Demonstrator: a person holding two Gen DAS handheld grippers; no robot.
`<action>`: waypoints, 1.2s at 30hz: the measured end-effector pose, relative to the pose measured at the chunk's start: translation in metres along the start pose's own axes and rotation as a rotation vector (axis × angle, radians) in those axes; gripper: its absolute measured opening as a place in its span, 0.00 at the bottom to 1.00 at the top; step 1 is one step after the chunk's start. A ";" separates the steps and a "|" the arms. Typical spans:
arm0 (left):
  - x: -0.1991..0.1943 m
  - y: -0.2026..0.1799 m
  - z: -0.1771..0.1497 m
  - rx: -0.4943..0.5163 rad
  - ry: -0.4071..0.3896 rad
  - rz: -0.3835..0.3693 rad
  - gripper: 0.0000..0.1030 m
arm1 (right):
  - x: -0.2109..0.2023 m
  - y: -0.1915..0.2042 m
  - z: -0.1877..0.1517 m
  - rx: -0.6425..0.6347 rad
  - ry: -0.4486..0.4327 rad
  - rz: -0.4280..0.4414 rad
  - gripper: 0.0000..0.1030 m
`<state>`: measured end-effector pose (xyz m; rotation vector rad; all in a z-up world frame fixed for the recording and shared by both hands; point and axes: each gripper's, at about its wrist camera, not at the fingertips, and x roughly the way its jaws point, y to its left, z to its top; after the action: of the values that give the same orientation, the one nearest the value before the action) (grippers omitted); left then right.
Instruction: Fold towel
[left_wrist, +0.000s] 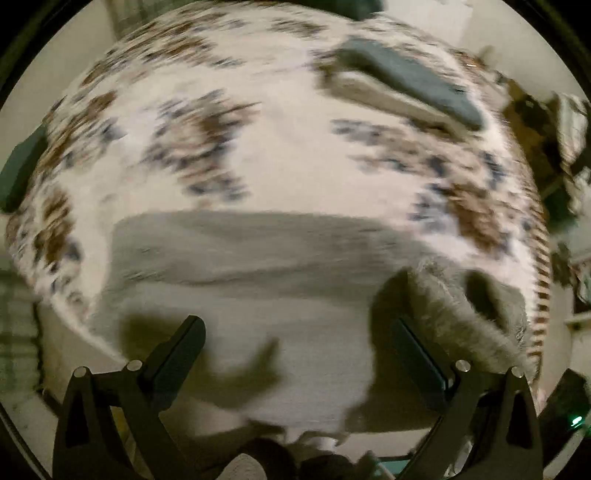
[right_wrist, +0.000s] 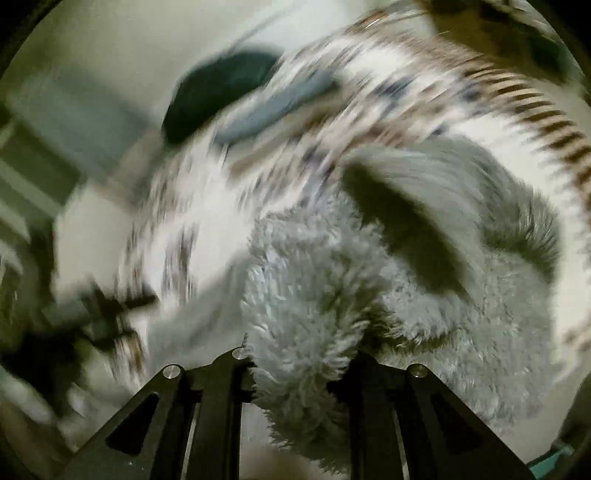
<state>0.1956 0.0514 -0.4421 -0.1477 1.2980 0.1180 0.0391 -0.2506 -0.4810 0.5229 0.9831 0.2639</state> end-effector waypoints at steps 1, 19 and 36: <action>0.004 0.014 -0.002 -0.024 0.013 0.010 1.00 | 0.022 0.015 -0.012 -0.054 0.052 -0.019 0.16; 0.020 -0.001 -0.019 -0.029 0.054 -0.054 1.00 | 0.018 -0.009 0.020 0.204 0.312 -0.064 0.76; 0.015 0.050 -0.010 -0.089 0.050 -0.054 1.00 | 0.089 0.044 0.001 0.112 0.645 -0.010 0.68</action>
<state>0.1819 0.0994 -0.4618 -0.2629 1.3379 0.1269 0.0888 -0.1743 -0.5209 0.5455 1.6337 0.3812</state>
